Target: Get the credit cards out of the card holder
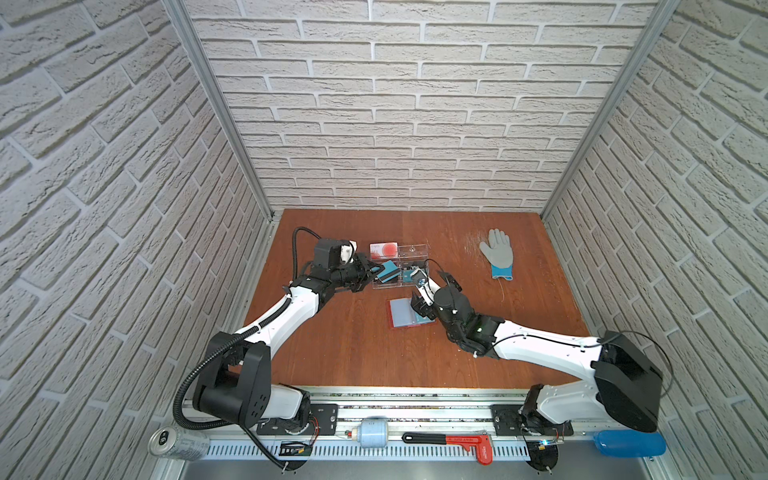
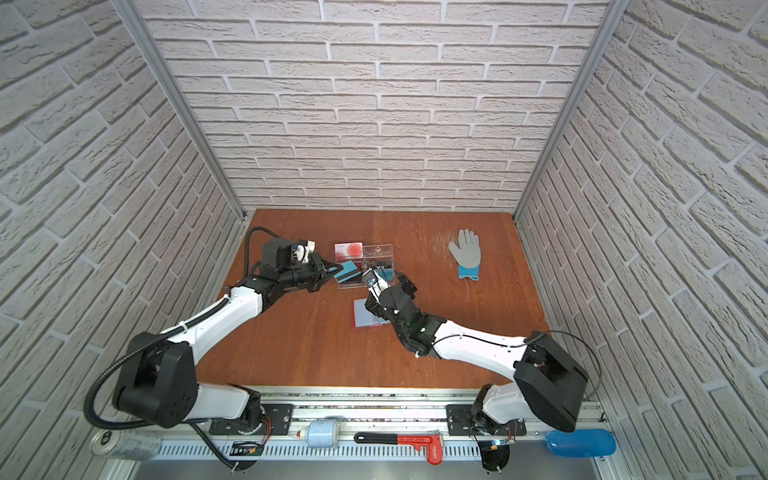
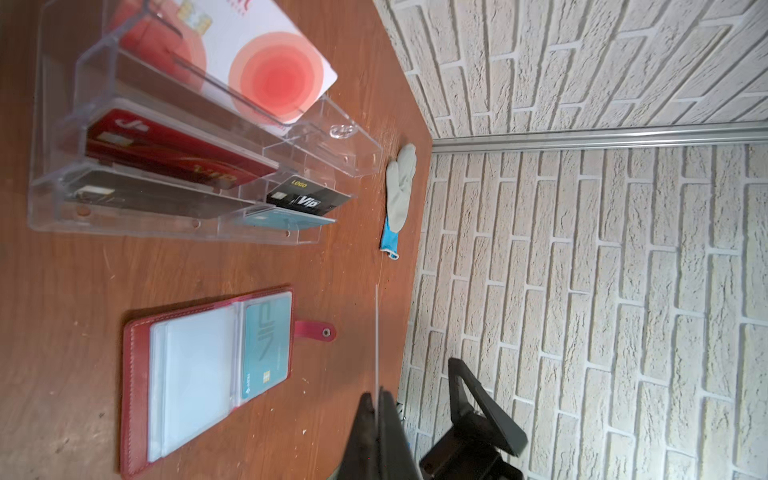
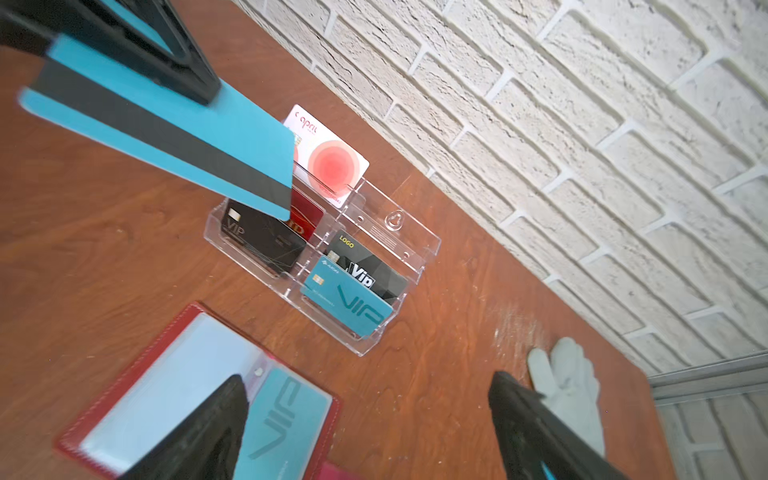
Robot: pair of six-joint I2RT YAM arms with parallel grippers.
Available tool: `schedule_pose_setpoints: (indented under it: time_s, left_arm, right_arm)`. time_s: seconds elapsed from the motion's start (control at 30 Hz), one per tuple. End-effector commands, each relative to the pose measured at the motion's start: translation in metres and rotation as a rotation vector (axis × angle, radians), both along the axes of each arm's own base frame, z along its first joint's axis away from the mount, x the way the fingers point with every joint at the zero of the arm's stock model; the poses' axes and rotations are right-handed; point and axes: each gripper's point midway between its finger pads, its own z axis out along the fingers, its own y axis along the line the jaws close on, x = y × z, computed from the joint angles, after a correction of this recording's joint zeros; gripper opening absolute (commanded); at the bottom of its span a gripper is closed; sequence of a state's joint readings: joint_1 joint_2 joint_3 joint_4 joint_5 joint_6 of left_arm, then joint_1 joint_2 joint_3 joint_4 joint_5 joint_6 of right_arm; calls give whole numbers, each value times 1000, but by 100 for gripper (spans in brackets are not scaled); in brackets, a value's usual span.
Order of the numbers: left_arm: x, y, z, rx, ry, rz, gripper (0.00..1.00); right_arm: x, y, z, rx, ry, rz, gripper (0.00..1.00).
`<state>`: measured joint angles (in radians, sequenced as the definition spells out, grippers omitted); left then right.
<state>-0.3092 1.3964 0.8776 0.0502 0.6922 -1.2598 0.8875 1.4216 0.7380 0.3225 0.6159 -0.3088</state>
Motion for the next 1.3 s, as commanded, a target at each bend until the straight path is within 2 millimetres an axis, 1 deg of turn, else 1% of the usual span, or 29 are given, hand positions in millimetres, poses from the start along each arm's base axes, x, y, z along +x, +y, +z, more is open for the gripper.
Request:
schedule_pose_setpoints:
  time_s: [0.0, 0.13, 0.17, 0.33, 0.47, 0.53, 0.63, 0.7, 0.8, 0.87, 1.0, 1.03, 1.2, 1.27]
  left_arm:
    - [-10, -12, 9, -61, 30, -93, 0]
    - [-10, -15, 16, -88, 35, -100, 0]
    - [-10, -16, 16, -91, 35, -101, 0]
    - [-13, -17, 10, -92, 59, -103, 0]
    - [-16, -18, 4, -82, 82, -106, 0]
    - [-16, -18, 1, -81, 91, -105, 0]
    - [-17, -21, -1, -85, 98, -110, 0]
    - [-18, -22, -3, -84, 106, -111, 0]
    - [-17, -23, -4, -91, 113, -109, 0]
    - [-18, -23, -3, -92, 111, -110, 0]
    - [-19, -24, -4, -88, 115, -111, 0]
    - [-18, -24, -5, -89, 118, -110, 0]
    - [-13, -25, -7, -100, 127, -101, 0]
    - [-10, -25, -7, -100, 128, -98, 0]
  right_arm:
    - [10, 6, 30, -108, -203, -39, 88]
    - [15, 26, 21, -142, -181, 26, 85]
    - [18, 30, 19, -178, -196, 33, 84]
    - [27, 42, 10, -218, -226, 43, 80]
    - [30, 46, 17, -198, -260, 39, 76]
    - [29, 50, 20, -178, -253, 65, 74]
    - [29, 55, 21, -161, -230, 98, 71]
    - [31, 56, 21, -157, -227, 105, 64]
    - [33, 59, 16, -153, -194, 127, 55]
    - [33, 60, 13, -154, -187, 131, 51]
    - [34, 61, 9, -160, -169, 138, 39]
    - [33, 61, 8, -161, -165, 140, 36]
    - [30, 61, 6, -152, -147, 153, 23]
    - [29, 62, 6, -152, -138, 160, 14]
